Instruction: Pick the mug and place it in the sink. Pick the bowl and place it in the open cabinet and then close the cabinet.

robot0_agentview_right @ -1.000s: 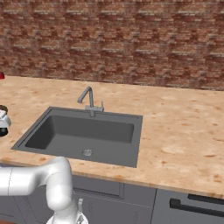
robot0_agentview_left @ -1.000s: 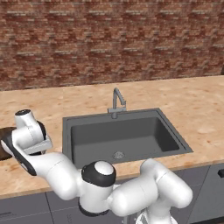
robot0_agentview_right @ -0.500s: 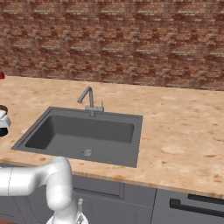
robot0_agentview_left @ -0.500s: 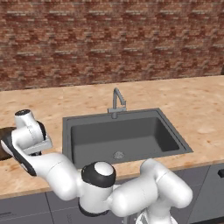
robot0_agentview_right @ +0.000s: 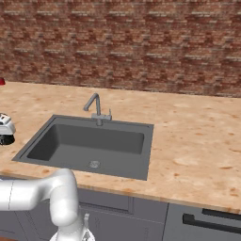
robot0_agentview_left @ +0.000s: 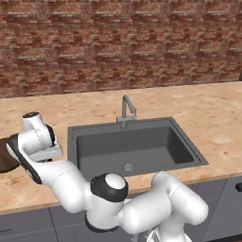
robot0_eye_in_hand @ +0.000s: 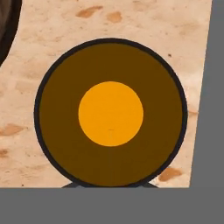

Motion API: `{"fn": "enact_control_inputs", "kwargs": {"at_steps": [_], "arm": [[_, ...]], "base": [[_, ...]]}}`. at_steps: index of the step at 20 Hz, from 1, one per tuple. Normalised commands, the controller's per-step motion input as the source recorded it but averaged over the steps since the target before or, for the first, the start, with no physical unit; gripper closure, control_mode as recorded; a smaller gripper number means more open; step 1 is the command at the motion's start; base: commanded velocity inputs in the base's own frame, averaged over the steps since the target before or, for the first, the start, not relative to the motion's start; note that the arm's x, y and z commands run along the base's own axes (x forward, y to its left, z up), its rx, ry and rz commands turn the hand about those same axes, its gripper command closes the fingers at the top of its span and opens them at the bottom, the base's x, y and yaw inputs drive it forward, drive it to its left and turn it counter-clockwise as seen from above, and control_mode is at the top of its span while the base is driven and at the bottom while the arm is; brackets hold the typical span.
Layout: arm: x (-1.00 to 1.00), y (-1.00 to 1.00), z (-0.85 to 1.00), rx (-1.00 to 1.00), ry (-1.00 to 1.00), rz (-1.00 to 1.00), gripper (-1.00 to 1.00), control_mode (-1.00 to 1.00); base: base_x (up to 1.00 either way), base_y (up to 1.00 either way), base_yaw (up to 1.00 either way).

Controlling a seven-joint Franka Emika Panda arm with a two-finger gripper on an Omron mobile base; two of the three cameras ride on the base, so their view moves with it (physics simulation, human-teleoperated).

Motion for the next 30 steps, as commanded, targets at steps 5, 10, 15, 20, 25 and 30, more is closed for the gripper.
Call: {"fn": "enact_control_inputs", "kwargs": {"at_steps": [5,10,15,20,25,30], "arm": [[0.00,-0.83,0.56,-0.02,-0.04,-0.20,1.00,-1.00],[0.02,-0.96,0.16,-0.03,-0.05,-0.20,1.00,-1.00],[0.12,-0.93,0.00,-0.11,-0.07,-0.19,1.00,-1.00],[0.02,-1.00,0.00,-0.11,-0.06,-0.23,1.00,-1.00],[0.25,-0.99,-0.34,-0.03,0.02,-0.17,1.00,-1.00],[0.34,-0.83,-0.19,0.07,0.00,-0.05,1.00,-1.00]], "base": [[0.00,0.00,0.00],[0.00,0.00,0.00],[0.00,0.00,0.00],[0.00,0.00,0.00],[0.00,0.00,0.00],[0.00,0.00,0.00]]}}
